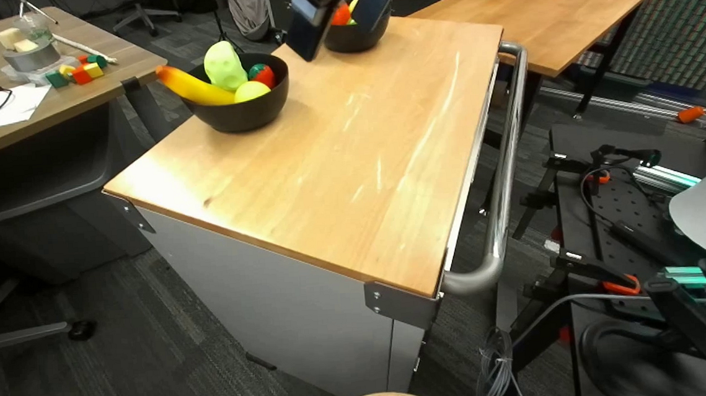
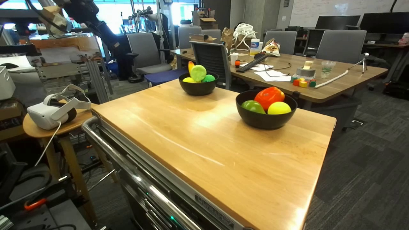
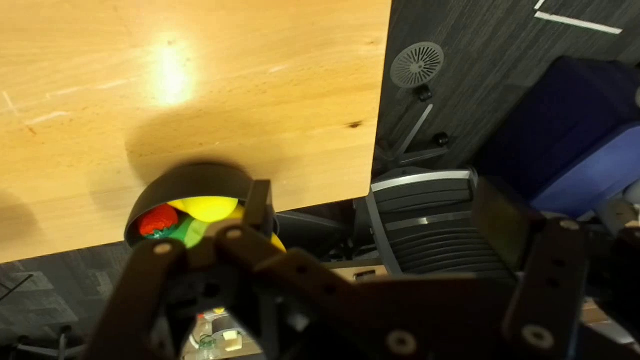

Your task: Remove the fruits and vegetables from the black bowls and place them on the countertop

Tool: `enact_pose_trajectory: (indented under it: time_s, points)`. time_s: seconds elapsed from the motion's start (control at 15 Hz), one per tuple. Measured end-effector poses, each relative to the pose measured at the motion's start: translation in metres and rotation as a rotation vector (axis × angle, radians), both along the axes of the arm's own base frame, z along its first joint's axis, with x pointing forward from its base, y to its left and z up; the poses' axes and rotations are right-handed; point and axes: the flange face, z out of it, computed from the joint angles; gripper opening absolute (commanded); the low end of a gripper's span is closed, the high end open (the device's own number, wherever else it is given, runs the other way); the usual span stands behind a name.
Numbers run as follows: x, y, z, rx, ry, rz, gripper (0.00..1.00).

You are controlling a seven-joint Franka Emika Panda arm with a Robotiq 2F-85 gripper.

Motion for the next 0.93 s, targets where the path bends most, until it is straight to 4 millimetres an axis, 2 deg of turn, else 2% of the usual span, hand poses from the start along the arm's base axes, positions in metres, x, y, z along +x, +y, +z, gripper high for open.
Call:
enact_pose_trajectory:
  time_s: [0.13, 0.4, 0.6, 0.73, 0.93]
  points:
    - [0.03, -0.017, 0.0, 0.007, 0.024, -0.023, 1.0]
    - [0.108, -0.083, -0.006, -0.02, 0.106, -0.107, 1.0]
    - [0.162, -0.124, -0.025, -0.033, 0.158, -0.16, 1.0]
    - [0.197, -0.135, -0.04, -0.018, 0.168, -0.179, 1.0]
    - [0.242, -0.135, -0.056, 0.041, 0.118, -0.248, 1.0]
